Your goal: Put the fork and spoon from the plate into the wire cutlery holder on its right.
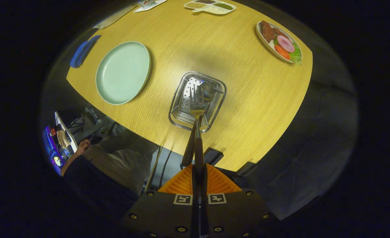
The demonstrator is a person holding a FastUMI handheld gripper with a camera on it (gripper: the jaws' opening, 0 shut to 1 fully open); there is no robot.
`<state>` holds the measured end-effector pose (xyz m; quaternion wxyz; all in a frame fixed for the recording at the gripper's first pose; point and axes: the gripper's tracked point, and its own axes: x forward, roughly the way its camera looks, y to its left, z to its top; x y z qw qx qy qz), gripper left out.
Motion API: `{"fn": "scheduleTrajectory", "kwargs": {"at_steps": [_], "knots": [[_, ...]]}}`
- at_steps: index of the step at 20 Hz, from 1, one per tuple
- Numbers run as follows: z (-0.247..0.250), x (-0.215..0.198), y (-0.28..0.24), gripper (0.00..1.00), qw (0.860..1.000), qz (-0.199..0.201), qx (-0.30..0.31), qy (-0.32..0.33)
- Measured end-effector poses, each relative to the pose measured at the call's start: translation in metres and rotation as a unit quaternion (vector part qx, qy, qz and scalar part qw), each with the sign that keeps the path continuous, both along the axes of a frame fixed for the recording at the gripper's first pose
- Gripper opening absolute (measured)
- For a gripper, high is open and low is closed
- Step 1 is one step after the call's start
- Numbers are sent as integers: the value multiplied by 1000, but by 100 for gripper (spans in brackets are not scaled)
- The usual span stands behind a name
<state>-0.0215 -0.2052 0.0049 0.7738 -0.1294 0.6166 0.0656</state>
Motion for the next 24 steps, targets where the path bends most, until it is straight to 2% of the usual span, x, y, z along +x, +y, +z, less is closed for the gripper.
{"fn": "scheduleTrajectory", "kwargs": {"at_steps": [7,12,14,16,18,20,24], "knots": [[-5,22,2,3,999,1,-17,29],[14,34,6,13,1000,-12,9,-21],[20,31,7,23,998,-19,23,-47],[35,27,12,41,994,-31,49,-91],[54,24,19,41,984,-44,69,-161],[75,19,34,41,964,-54,102,-241],[113,-3,73,41,906,-66,169,-383]]}}
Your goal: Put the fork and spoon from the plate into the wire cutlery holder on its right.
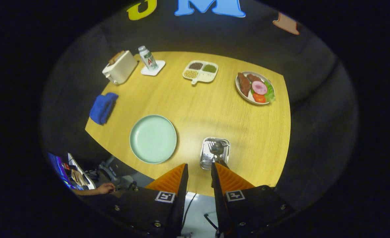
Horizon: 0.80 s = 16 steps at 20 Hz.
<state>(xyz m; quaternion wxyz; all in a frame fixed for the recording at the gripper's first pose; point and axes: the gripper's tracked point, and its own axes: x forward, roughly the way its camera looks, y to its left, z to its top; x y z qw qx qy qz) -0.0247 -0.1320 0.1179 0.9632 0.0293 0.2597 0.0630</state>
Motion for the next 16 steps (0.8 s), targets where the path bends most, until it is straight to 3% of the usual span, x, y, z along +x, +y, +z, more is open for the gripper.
{"fn": "scheduleTrajectory", "kwargs": {"at_steps": [3,7,11,13,14,16], "knots": [[13,-19,21,41,996,-23,22,-85],[7,-40,46,41,988,-42,47,-139],[26,-50,57,41,964,-85,56,-245],[37,-57,74,41,952,-82,53,-289],[48,-66,78,44,942,-90,42,-321],[66,-75,87,74,919,-103,30,-379]]}}
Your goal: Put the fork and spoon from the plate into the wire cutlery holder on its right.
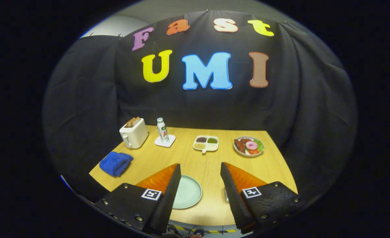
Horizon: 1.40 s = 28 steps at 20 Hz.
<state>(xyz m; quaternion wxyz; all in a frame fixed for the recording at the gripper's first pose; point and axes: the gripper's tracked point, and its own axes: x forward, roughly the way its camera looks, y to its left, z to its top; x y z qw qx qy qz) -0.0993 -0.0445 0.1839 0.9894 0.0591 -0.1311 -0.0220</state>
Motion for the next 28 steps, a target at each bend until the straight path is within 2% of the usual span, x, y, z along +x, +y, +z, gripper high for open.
{"fn": "scheduleTrajectory", "kwargs": {"at_steps": [3,4,6,9,11,15,18,22,28], "knots": [[19,-20,6,76,996,-45,3,-75],[23,-25,5,84,994,-65,-6,-91],[23,-27,13,92,991,-78,-21,-108],[35,-32,21,94,985,-78,-14,-151],[42,-32,39,94,981,-58,-8,-185],[34,-28,55,94,979,-64,-19,-193],[42,-31,70,94,972,-56,-23,-225],[34,-26,74,94,976,-56,-24,-210],[22,-16,81,94,982,-36,-9,-187]]}}
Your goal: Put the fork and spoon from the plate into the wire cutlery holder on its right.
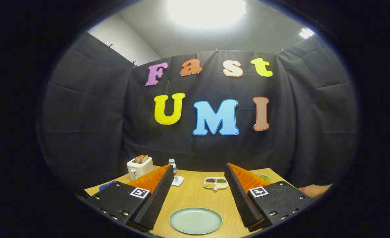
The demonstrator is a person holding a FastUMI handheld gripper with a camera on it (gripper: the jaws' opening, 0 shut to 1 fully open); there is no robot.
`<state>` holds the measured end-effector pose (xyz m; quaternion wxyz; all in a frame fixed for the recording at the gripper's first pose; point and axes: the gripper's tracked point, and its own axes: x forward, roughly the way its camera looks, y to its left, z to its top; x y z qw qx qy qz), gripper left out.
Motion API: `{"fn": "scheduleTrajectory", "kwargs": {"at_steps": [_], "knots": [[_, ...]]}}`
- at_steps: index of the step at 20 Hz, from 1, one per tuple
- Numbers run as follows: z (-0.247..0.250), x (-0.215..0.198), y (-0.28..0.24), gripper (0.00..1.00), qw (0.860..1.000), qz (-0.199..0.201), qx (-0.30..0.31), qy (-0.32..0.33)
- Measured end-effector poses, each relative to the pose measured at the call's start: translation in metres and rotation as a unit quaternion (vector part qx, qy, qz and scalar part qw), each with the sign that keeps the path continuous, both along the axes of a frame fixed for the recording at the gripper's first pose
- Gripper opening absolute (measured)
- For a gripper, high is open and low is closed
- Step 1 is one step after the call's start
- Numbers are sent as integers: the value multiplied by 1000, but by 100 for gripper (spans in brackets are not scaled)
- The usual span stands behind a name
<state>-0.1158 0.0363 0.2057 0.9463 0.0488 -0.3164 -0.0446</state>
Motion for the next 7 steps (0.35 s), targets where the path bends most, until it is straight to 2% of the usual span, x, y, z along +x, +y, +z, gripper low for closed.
{"fn": "scheduleTrajectory", "kwargs": {"at_steps": [7], "knots": [[2,-3,17,94,1000,23,-12,-3]]}}
